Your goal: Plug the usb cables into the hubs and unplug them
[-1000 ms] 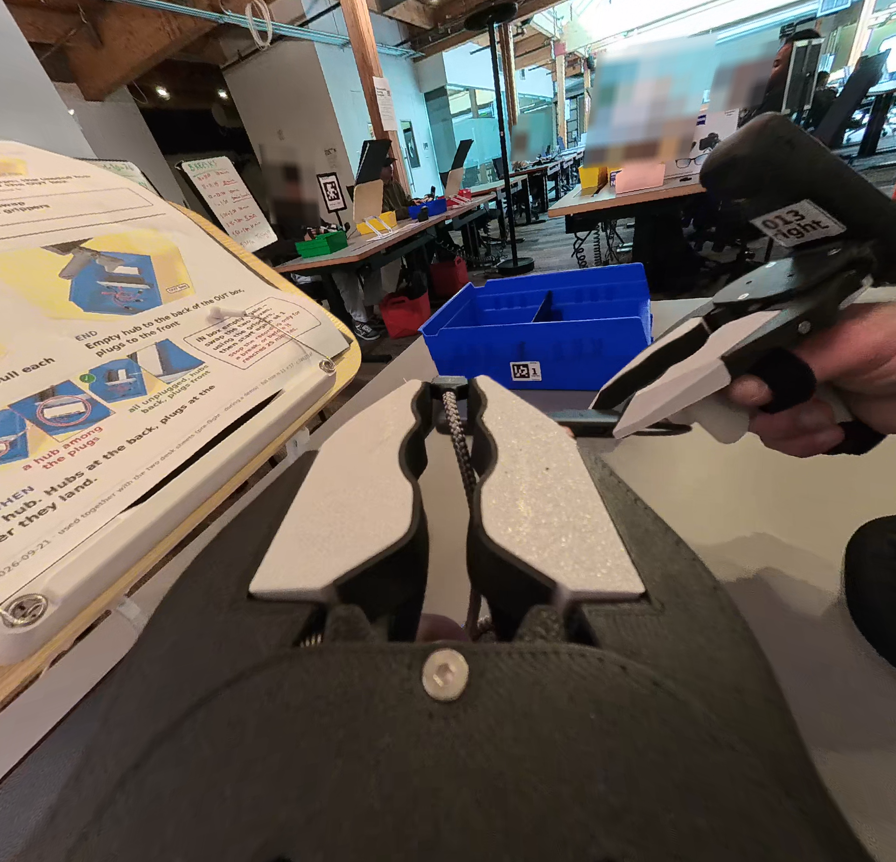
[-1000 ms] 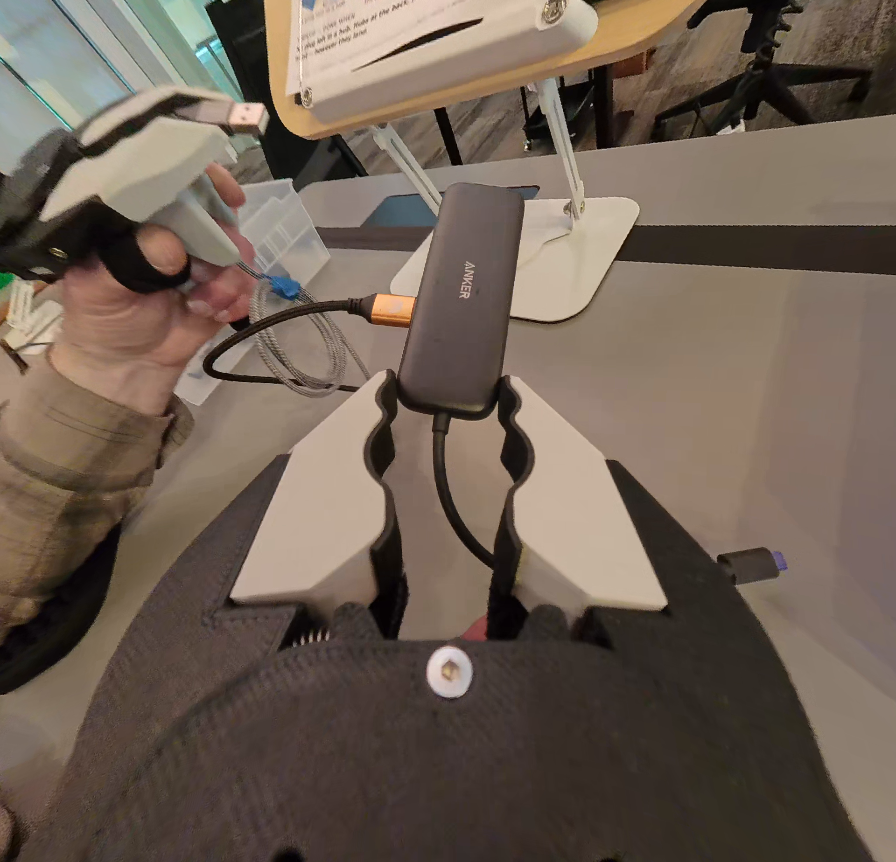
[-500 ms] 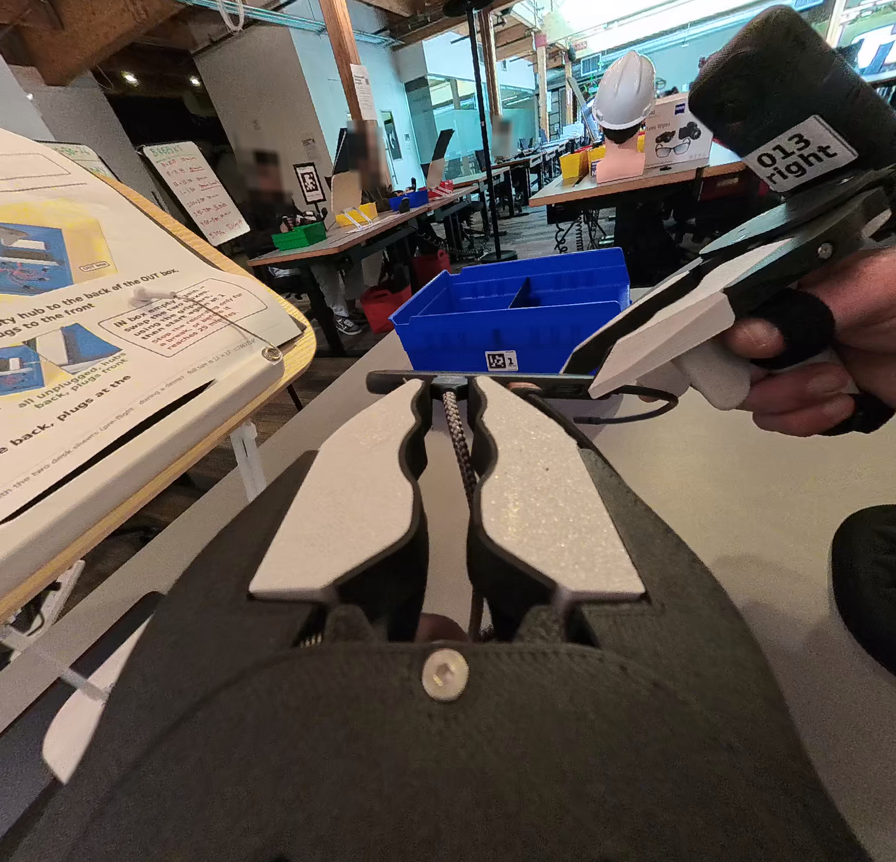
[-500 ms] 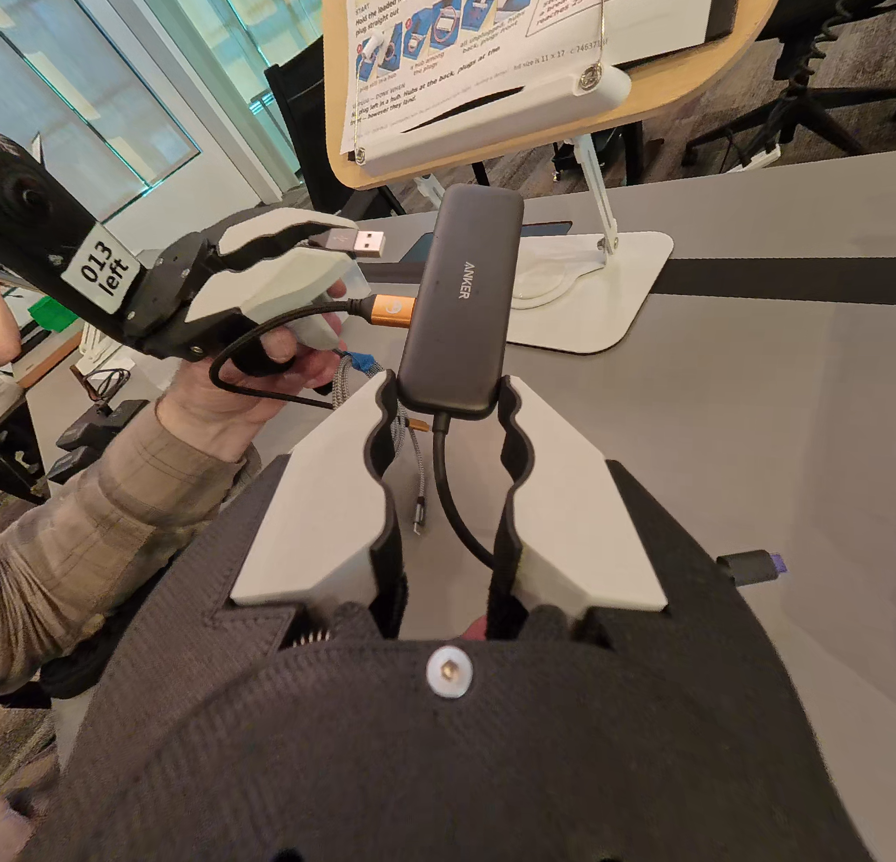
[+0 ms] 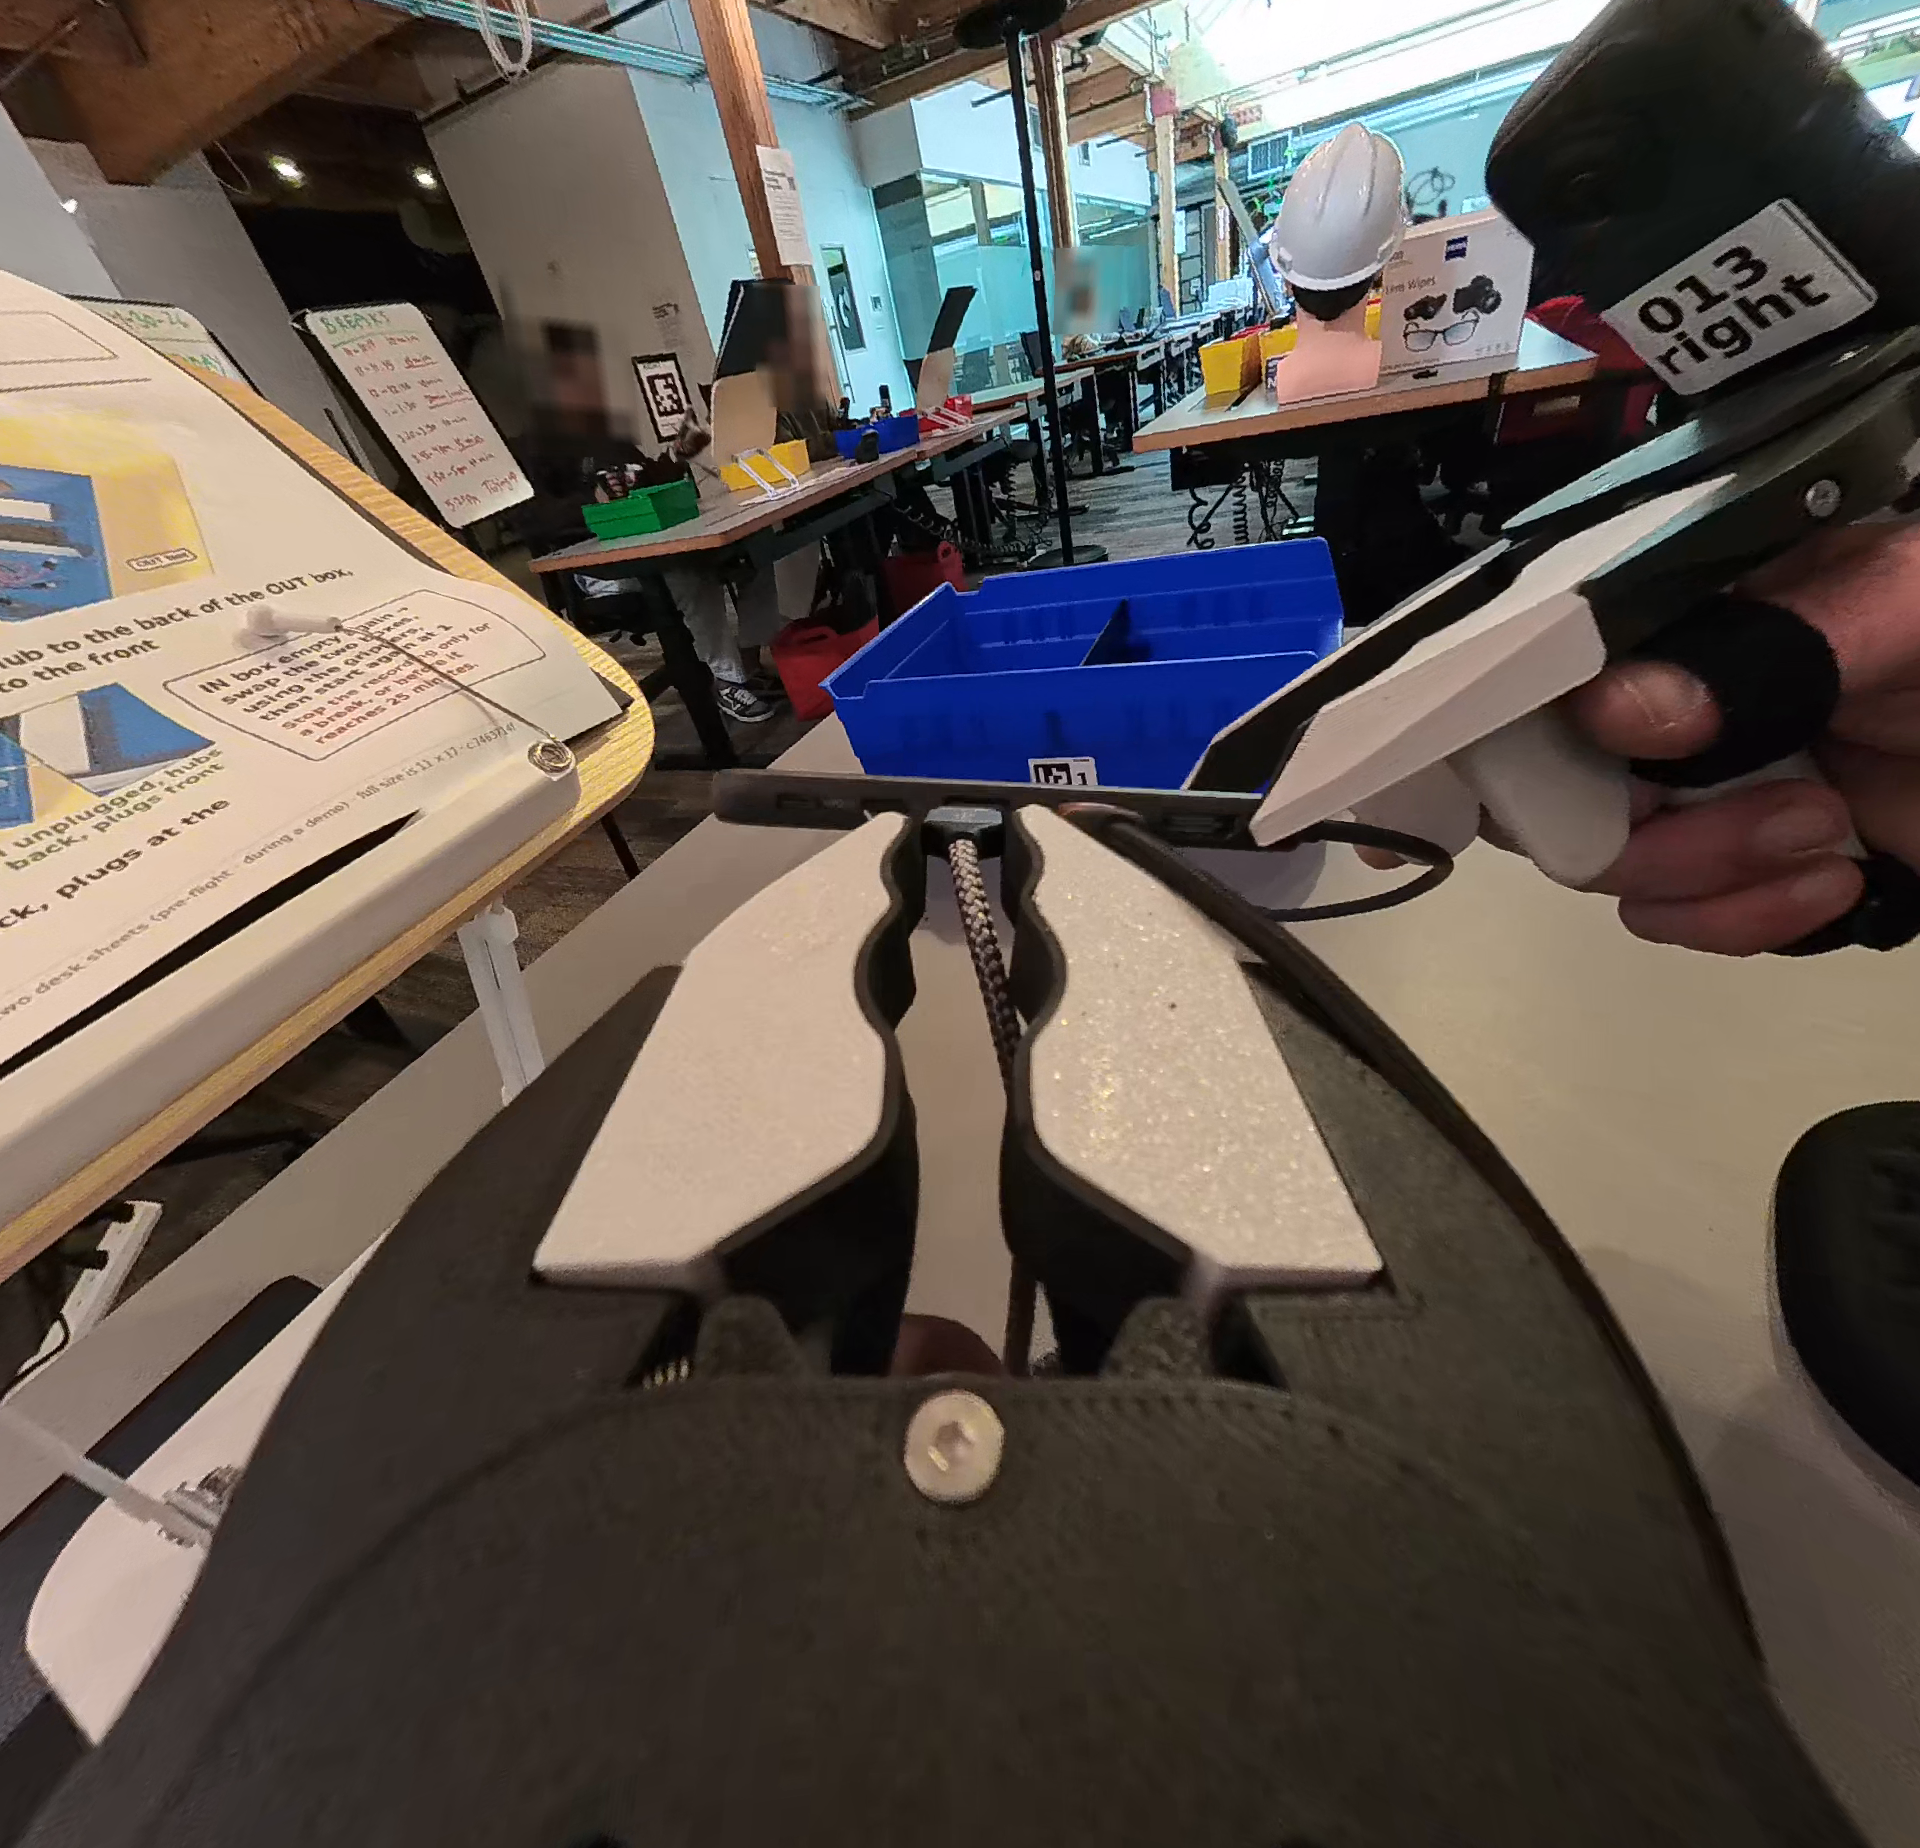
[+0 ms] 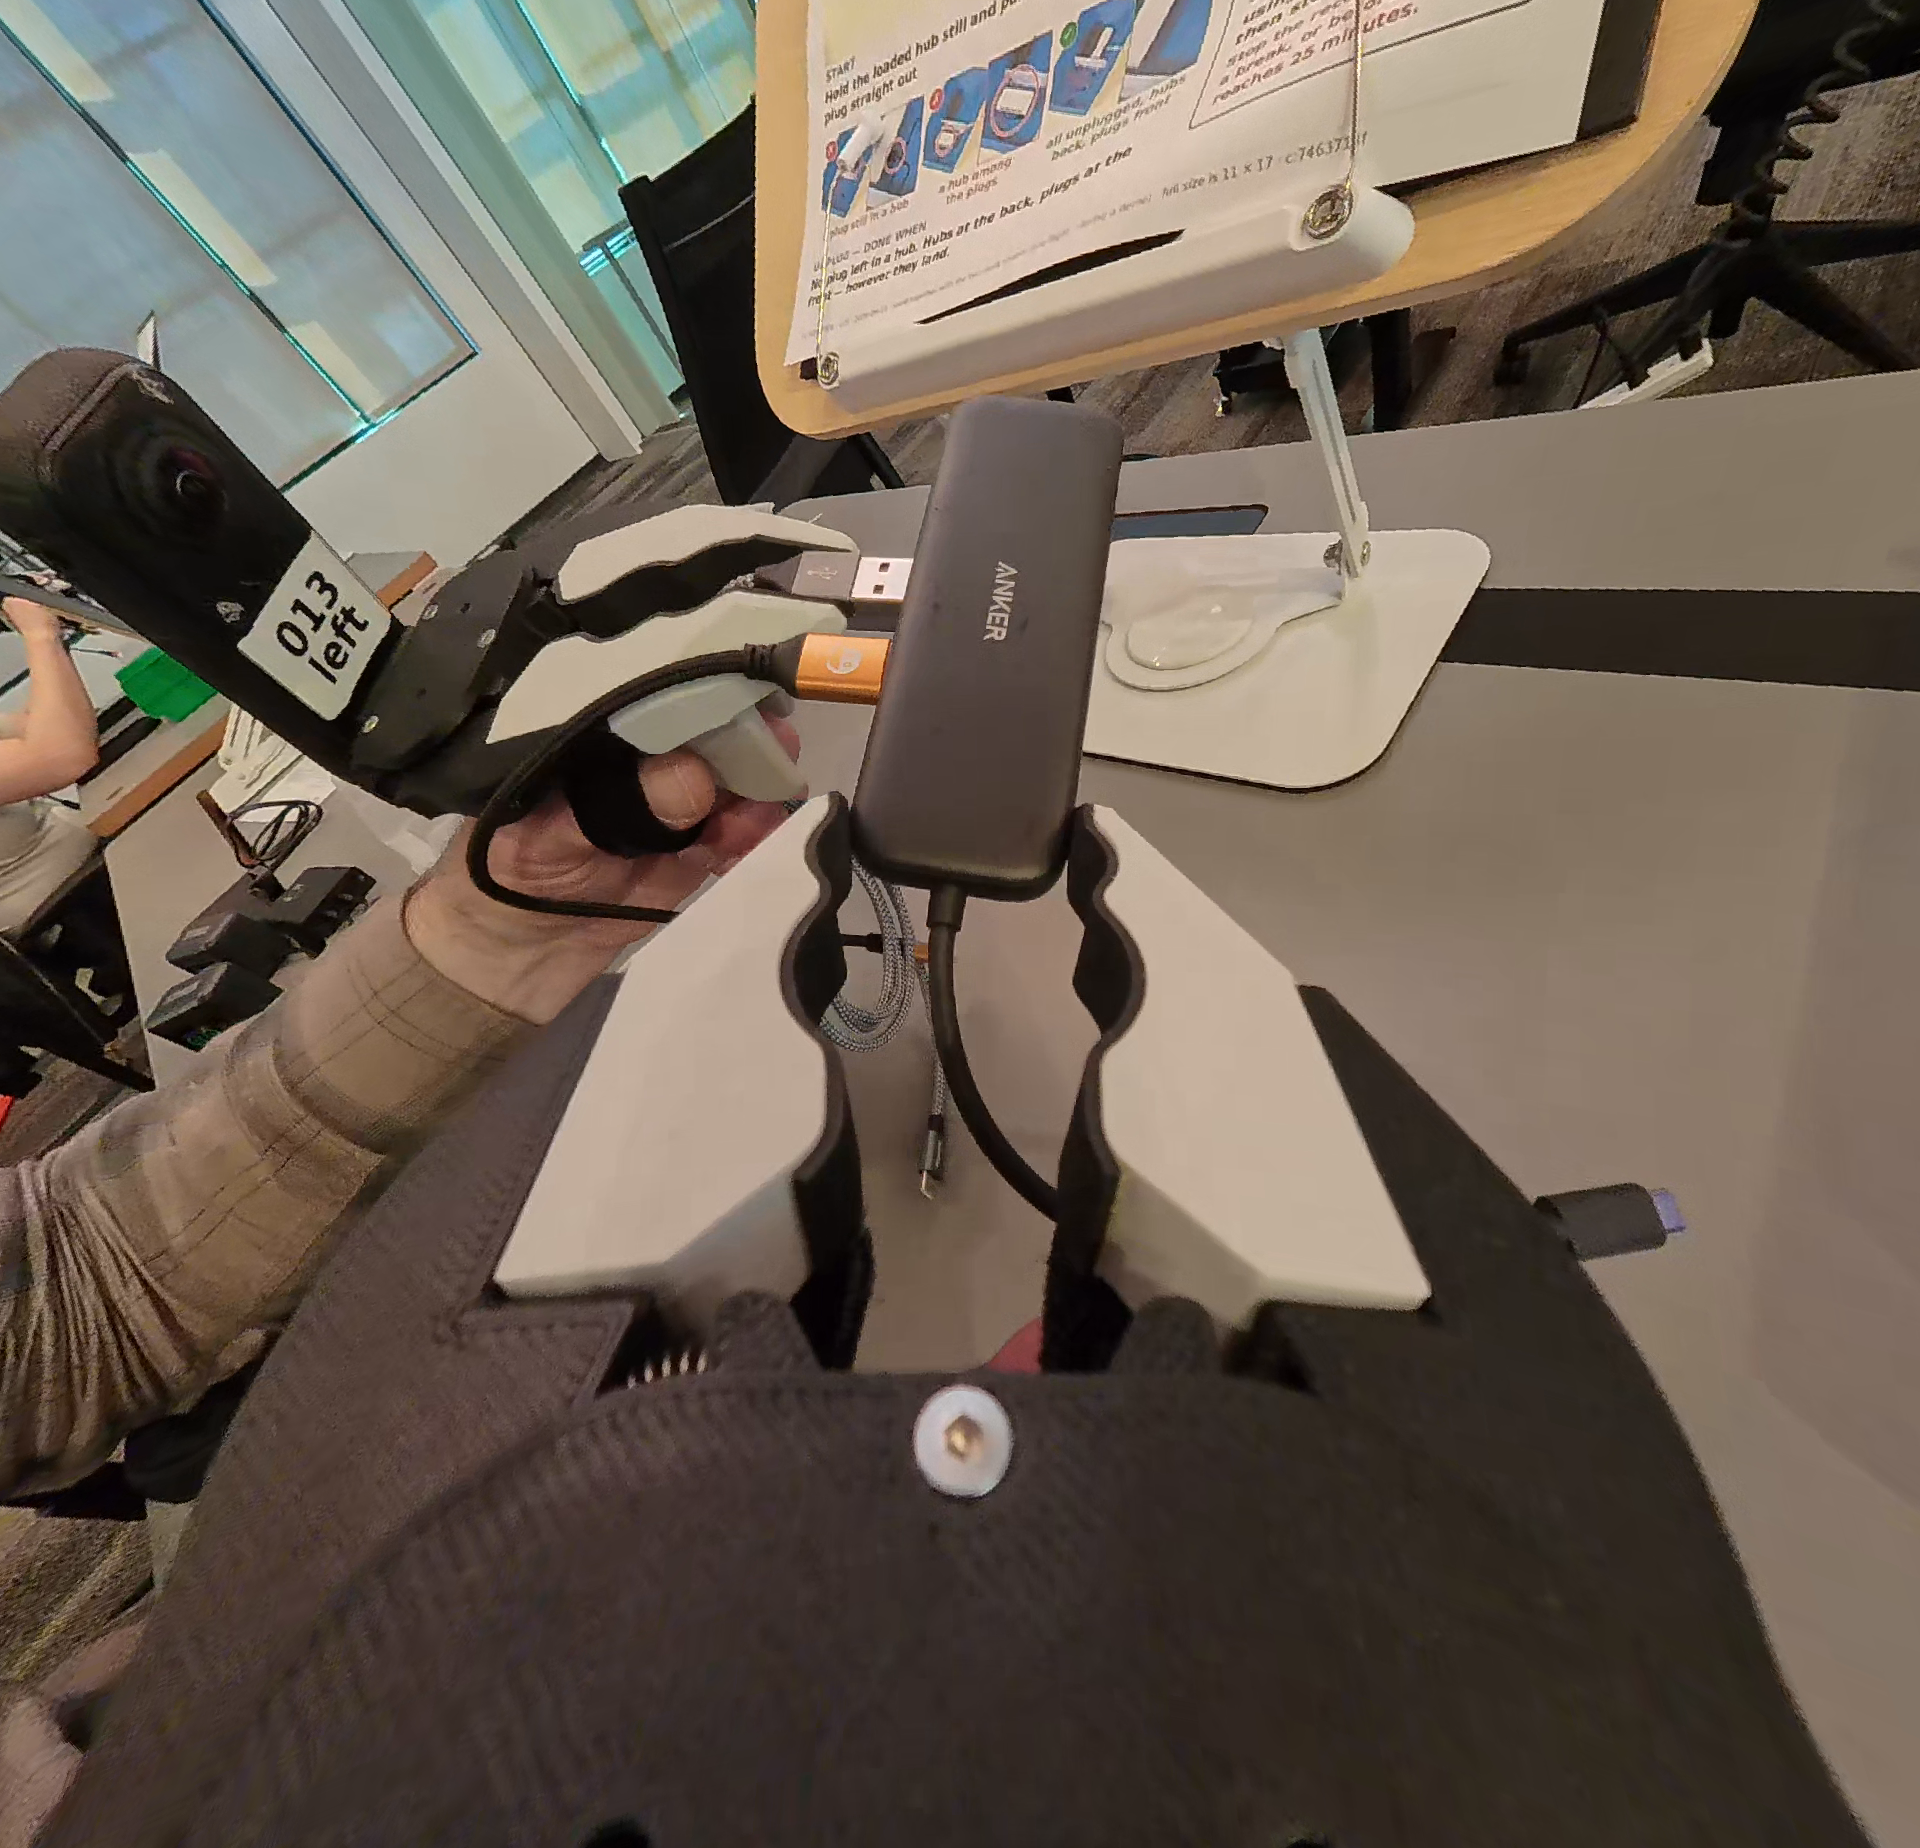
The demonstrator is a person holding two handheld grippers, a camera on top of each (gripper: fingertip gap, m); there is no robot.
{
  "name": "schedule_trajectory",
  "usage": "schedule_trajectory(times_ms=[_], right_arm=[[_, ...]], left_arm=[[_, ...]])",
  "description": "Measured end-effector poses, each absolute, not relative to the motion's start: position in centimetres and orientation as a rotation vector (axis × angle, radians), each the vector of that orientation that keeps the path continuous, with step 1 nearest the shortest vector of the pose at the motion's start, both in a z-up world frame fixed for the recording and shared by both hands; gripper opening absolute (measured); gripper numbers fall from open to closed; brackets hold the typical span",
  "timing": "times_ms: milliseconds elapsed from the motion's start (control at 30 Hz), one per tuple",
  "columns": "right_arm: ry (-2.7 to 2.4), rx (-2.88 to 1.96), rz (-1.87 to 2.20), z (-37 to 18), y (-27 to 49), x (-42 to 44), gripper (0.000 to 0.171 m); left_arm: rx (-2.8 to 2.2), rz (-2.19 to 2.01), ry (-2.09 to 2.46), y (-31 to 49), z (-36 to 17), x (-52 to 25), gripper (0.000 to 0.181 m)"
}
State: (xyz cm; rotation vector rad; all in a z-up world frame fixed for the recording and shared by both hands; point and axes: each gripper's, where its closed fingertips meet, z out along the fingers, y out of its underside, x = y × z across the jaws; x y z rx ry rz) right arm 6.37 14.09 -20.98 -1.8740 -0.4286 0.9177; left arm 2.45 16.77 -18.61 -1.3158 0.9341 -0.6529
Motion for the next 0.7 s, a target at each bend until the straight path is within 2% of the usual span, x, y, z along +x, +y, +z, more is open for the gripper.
schedule_trajectory(times_ms=[700], right_arm=[[-0.475,-1.887,0.891,-20.75,13.81,6.24,0.040]], left_arm=[[-1.262,-0.651,0.918,16.36,-18.01,2.51,0.014]])
